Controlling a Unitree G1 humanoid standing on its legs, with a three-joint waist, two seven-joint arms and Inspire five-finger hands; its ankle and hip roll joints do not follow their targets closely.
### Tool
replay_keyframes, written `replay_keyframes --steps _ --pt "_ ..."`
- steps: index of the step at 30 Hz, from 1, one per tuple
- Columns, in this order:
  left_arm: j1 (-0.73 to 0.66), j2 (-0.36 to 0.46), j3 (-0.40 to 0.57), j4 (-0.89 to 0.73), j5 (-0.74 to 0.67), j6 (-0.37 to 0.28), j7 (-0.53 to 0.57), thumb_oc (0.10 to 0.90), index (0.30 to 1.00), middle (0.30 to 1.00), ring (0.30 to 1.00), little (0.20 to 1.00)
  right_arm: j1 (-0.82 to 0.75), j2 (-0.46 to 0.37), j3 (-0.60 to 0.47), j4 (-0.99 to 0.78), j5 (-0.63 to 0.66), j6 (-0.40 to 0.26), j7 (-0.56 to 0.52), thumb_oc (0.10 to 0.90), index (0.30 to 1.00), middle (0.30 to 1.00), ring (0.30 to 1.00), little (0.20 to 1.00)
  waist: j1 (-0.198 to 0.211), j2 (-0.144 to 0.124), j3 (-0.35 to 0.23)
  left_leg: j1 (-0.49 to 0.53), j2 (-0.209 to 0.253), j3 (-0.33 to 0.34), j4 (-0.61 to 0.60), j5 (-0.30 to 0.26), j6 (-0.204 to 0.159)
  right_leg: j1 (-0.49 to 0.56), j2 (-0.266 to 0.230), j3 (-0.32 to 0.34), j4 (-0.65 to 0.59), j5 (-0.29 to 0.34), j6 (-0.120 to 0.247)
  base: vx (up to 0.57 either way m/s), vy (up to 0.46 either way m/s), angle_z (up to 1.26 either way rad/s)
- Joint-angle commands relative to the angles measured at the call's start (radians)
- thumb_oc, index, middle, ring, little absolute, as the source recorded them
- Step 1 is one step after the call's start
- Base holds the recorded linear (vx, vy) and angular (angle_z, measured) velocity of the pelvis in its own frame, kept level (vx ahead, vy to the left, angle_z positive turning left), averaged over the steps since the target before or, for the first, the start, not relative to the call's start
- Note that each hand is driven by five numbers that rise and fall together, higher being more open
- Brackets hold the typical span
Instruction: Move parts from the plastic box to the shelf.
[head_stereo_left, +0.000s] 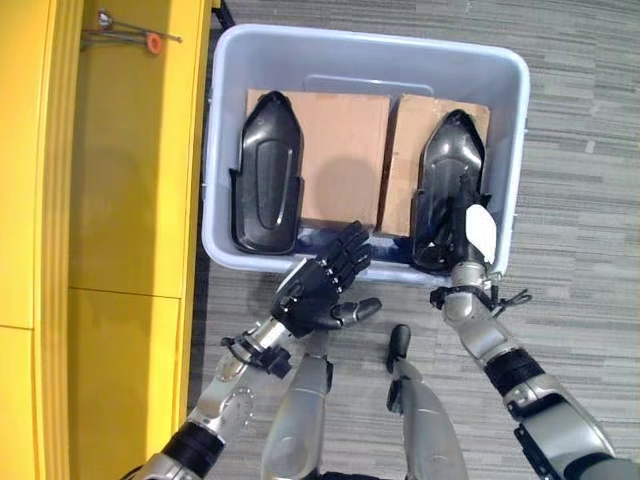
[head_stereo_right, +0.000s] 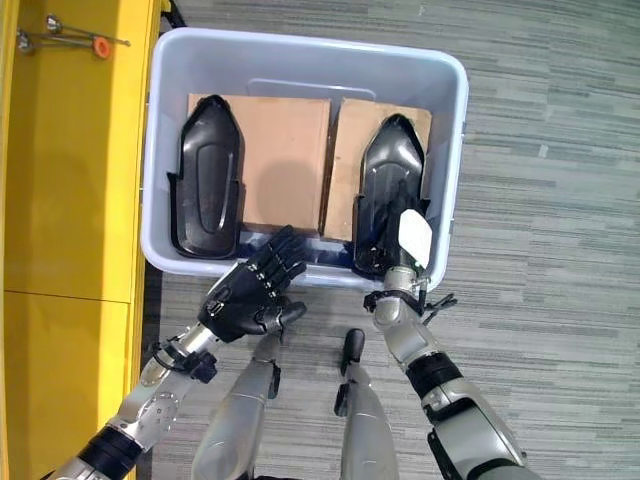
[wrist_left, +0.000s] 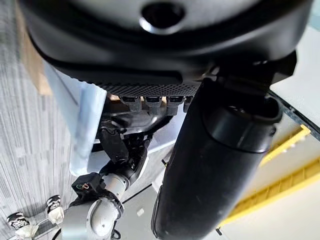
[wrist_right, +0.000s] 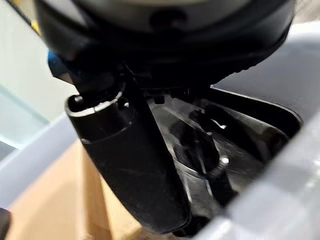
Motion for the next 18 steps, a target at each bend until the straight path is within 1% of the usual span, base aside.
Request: replay_keyframes --steps 1,4,6,7,8,9,10,11,17,18 --pt "-0.007 -0.044 0.010 -0.130 0.053 -0.024 -0.017 0.900 1.000 1.000 1.000 1.000 -0.064 -0.066 -0.002 -0.078 -0.026 -0.012 -0.029 0.900 1.000 1.000 1.000 1.000 0.014 0.030 -0.023 -0.060 -0.017 0.044 -0.019 -0.004 0.025 -0.044 0.024 -0.016 0.123 -0.053 -0.054 -0.02 -0.005 0.09" --pt "-0.010 -0.046 0.008 -0.134 0.062 -0.018 -0.025 0.900 1.000 1.000 1.000 1.000 -0.106 -0.072 0.002 -0.031 0.028 0.008 -0.010 0.900 1.000 1.000 1.000 1.000 0.024 0.041 -0.023 -0.095 -0.019 0.050 -0.015 0.002 0.024 -0.084 0.022 -0.021 0.145 -0.054 -0.053 -0.01 0.000 0.02" --pt "-0.017 -0.043 0.006 -0.143 0.056 -0.004 -0.030 0.900 1.000 1.000 1.000 1.000 -0.138 -0.071 -0.008 0.048 0.092 0.004 0.006 0.900 1.000 1.000 1.000 1.000 0.034 0.055 -0.023 -0.118 -0.024 0.049 -0.004 0.002 0.026 -0.107 0.018 -0.028 0.164 -0.059 -0.053 0.00 0.000 0.00" --pt "-0.020 -0.043 0.005 -0.143 0.054 0.001 -0.031 0.900 1.000 1.000 1.000 1.000 -0.147 -0.070 -0.010 0.066 0.111 0.005 0.015 0.900 1.000 1.000 1.000 1.000 0.036 0.057 -0.023 -0.124 -0.026 0.049 0.000 0.002 0.026 -0.113 0.017 -0.029 0.169 -0.060 -0.053 0.00 0.000 0.00" --pt "-0.029 -0.044 0.003 -0.143 0.056 0.014 -0.034 0.900 1.000 1.000 1.000 1.000 -0.173 -0.067 -0.026 0.134 0.187 0.005 0.032 0.900 1.000 1.000 1.000 1.000 0.043 0.065 -0.023 -0.135 -0.029 0.047 0.004 0.002 0.027 -0.124 0.015 -0.035 0.178 -0.062 -0.052 0.01 -0.005 0.06" --pt "-0.037 -0.042 0.001 -0.149 0.054 0.042 -0.036 0.900 1.000 1.000 1.000 1.000 -0.194 -0.064 -0.045 0.214 0.250 0.004 0.042 0.900 1.000 1.000 1.000 1.000 0.052 0.072 -0.023 -0.145 -0.032 0.045 0.010 0.001 0.026 -0.133 0.010 -0.041 0.187 -0.066 -0.051 0.02 -0.004 0.11" --pt "-0.038 -0.041 0.000 -0.150 0.050 0.052 -0.037 0.900 1.000 1.000 1.000 1.000 -0.203 -0.065 -0.050 0.247 0.292 -0.006 0.062 0.900 1.000 1.000 1.000 1.000 0.056 0.075 -0.023 -0.150 -0.033 0.044 0.013 0.001 0.026 -0.137 0.009 -0.044 0.191 -0.068 -0.051 0.03 -0.004 0.14" --pt "-0.044 -0.039 -0.007 -0.139 0.051 0.059 -0.041 0.900 1.000 1.000 1.000 1.000 -0.234 -0.062 -0.056 0.303 0.328 -0.002 0.084 0.900 1.000 1.000 1.000 1.000 0.062 0.080 -0.023 -0.158 -0.035 0.044 0.015 0.002 0.027 -0.147 0.006 -0.050 0.195 -0.067 -0.048 0.01 -0.008 0.13" --pt "-0.056 -0.028 -0.029 -0.132 0.037 0.056 -0.056 0.900 1.000 1.000 1.000 1.000 -0.331 -0.098 -0.039 0.400 0.344 -0.019 0.063 0.900 1.000 1.000 1.000 1.000 0.079 0.091 -0.023 -0.177 -0.042 0.049 0.026 0.003 0.031 -0.160 -0.002 -0.062 0.206 -0.070 -0.046 0.01 -0.013 0.08" --pt "-0.059 -0.024 -0.038 -0.132 0.042 0.055 -0.052 0.900 1.000 1.000 1.000 1.000 -0.372 -0.114 -0.030 0.423 0.340 -0.022 0.050 0.900 1.000 1.000 1.000 1.000 0.084 0.094 -0.023 -0.181 -0.044 0.048 0.030 0.002 0.030 -0.162 -0.003 -0.065 0.209 -0.070 -0.044 0.01 -0.012 0.10"
